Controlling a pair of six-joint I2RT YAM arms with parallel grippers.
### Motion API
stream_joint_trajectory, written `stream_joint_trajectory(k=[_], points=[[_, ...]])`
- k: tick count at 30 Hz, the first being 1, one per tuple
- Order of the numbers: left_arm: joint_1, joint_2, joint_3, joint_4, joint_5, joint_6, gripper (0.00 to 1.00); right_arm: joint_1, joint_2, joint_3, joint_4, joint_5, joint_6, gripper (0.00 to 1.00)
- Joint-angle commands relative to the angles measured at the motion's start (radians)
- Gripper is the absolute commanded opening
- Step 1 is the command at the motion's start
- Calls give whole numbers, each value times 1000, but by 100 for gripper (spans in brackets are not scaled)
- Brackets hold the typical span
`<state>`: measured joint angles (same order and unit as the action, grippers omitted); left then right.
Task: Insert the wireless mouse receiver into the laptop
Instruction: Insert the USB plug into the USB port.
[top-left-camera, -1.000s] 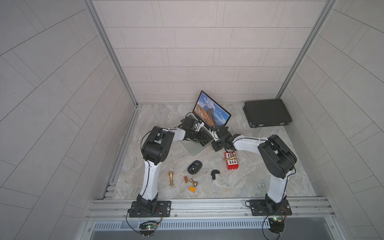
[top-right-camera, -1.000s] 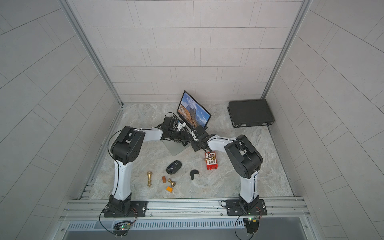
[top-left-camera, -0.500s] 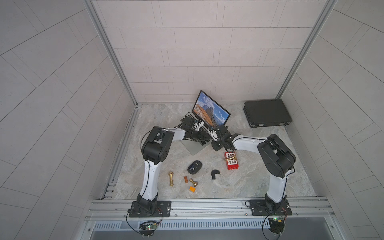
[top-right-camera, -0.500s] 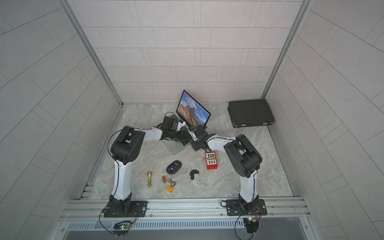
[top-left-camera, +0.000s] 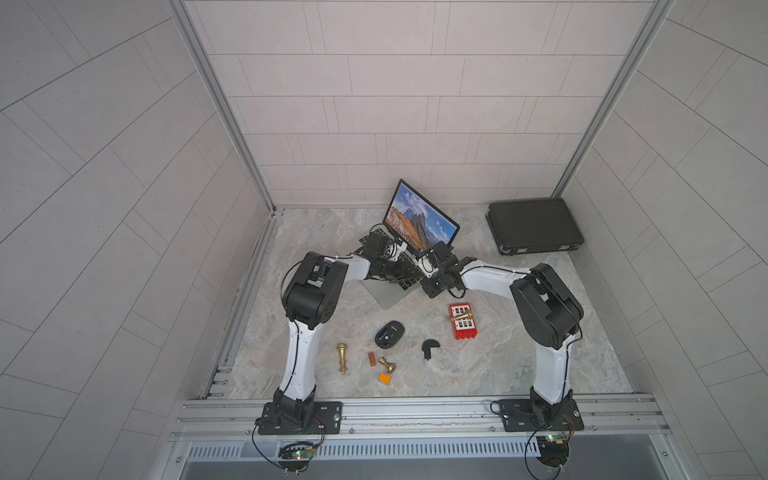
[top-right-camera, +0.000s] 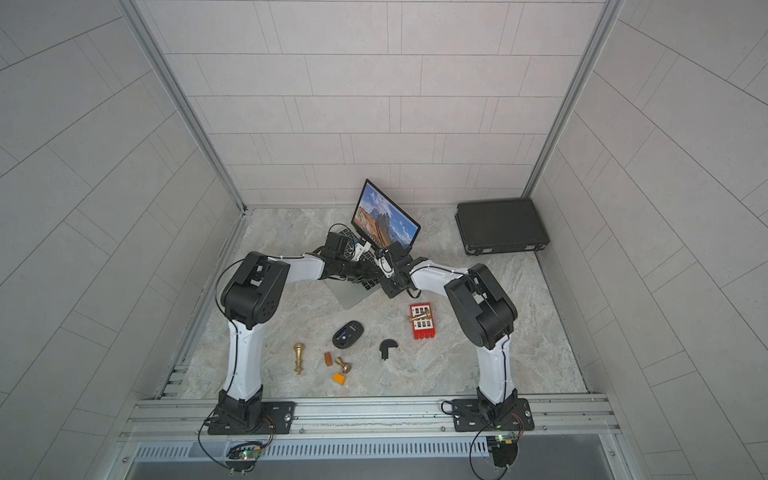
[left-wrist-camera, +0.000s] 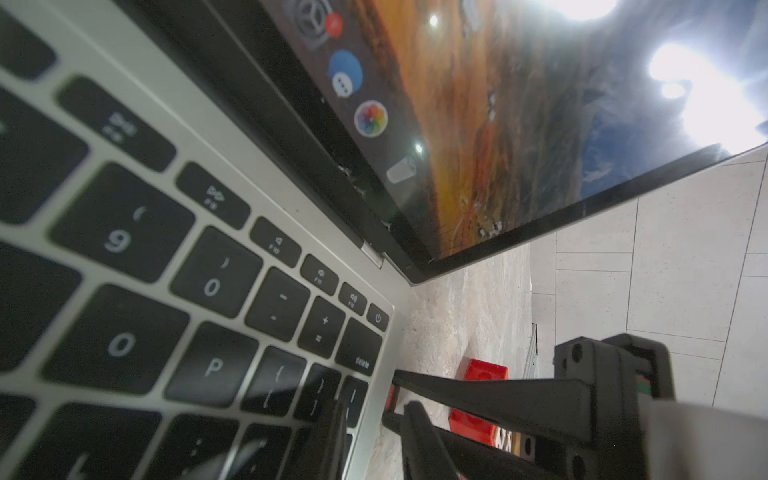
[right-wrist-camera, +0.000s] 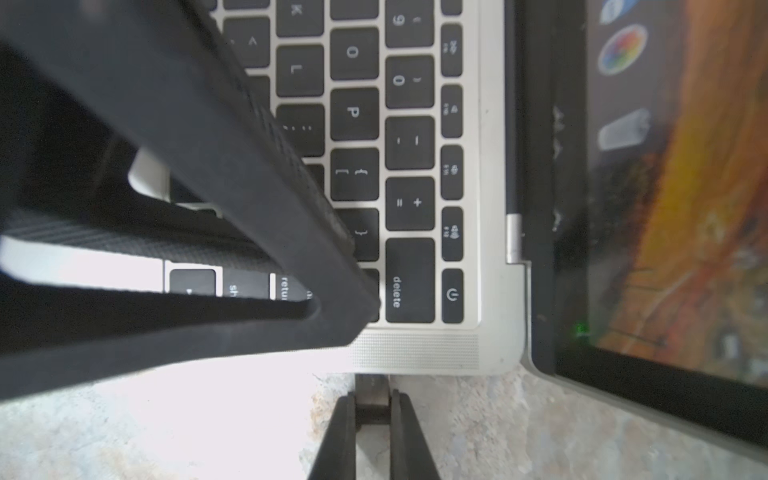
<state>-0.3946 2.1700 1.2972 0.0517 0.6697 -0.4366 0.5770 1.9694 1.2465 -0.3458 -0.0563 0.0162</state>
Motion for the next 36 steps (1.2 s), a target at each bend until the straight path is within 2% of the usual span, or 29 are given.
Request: stream_joint_trajectory(k=[1, 8, 20, 26, 30, 36], points=[[-20, 78, -39, -154, -52, 19, 27, -10, 111, -12, 8, 75, 9, 13], [-16, 77, -39, -152, -51, 21, 27, -12, 140, 67, -82, 134, 25, 12], [-9, 72, -48, -150, -53, 23, 27, -37, 180, 156, -188, 141, 61, 11], [-7, 73, -52, -147, -51, 22, 27, -37, 136, 51, -16, 53, 72, 12], [-2, 72, -56, -147, -48, 23, 27, -37, 99, -45, 81, 55, 87, 12], [5, 73, -59, -139, -41, 21, 27, -33, 52, -147, 125, 72, 97, 12]])
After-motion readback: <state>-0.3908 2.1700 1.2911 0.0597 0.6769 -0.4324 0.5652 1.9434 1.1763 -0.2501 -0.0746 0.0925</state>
